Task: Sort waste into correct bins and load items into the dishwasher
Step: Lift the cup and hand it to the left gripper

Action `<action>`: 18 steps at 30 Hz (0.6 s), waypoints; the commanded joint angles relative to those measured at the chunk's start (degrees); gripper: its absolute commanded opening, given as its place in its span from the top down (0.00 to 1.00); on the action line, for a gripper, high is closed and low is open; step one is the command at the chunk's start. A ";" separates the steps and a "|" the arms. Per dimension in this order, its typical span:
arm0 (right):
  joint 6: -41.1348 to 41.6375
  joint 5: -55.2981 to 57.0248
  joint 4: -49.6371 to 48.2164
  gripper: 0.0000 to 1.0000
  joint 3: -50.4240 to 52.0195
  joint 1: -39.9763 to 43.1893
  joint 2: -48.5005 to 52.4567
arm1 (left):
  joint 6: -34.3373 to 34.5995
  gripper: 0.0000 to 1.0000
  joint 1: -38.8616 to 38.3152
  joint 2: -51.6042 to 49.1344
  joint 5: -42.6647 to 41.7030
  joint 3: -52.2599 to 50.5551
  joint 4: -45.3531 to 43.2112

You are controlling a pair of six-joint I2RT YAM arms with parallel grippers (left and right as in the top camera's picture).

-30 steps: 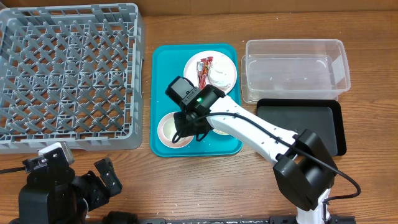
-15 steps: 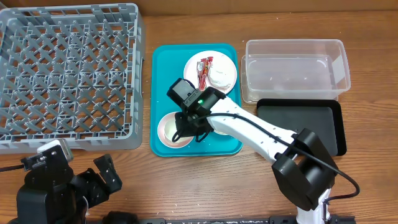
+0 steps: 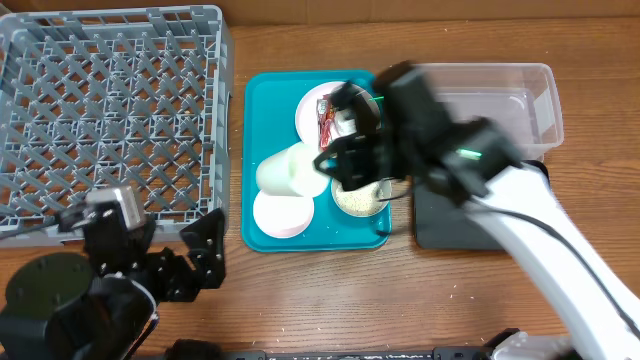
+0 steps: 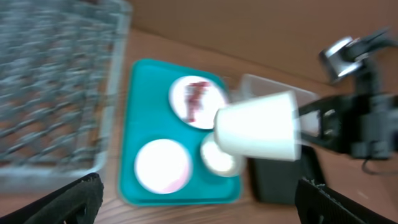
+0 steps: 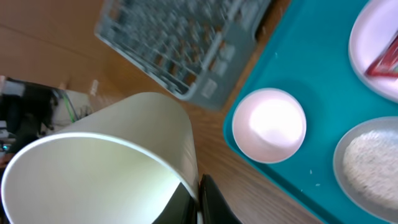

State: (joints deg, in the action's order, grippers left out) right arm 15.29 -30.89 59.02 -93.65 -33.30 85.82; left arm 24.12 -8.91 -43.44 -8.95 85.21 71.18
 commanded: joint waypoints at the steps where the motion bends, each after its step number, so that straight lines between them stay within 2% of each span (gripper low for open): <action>1: -3.41 -4.68 0.98 0.96 -1.01 4.63 -6.01 | -3.04 0.00 0.26 -4.72 -14.45 0.76 -1.38; 2: -3.69 -4.83 1.44 0.96 -1.01 6.01 -7.39 | -3.91 0.01 0.28 -6.56 -17.00 0.76 -1.22; 7: -6.82 -4.76 4.83 0.96 -1.01 9.92 -11.10 | -5.18 0.15 1.14 -15.13 -29.79 0.79 -2.60; 8: -6.82 -4.79 5.79 0.96 -1.01 11.10 -11.47 | -6.40 0.13 2.84 -17.70 -36.44 0.79 -4.96; 13: -6.95 -6.38 6.40 0.96 -0.98 12.57 -11.39 | -9.11 0.06 9.99 -22.86 -55.52 0.79 -8.96; 17: -12.15 -16.68 5.01 0.96 -0.98 12.55 -11.39 | -19.43 0.00 15.34 -27.47 -76.72 0.76 -6.60; 18: -13.11 -19.12 4.55 0.96 -0.98 12.52 -11.32 | -20.65 0.00 15.78 -28.20 -79.49 0.76 -5.86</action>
State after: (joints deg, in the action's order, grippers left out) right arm 7.05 -39.86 64.82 -93.86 -20.86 74.96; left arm 13.17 4.47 -68.97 -65.34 85.45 63.55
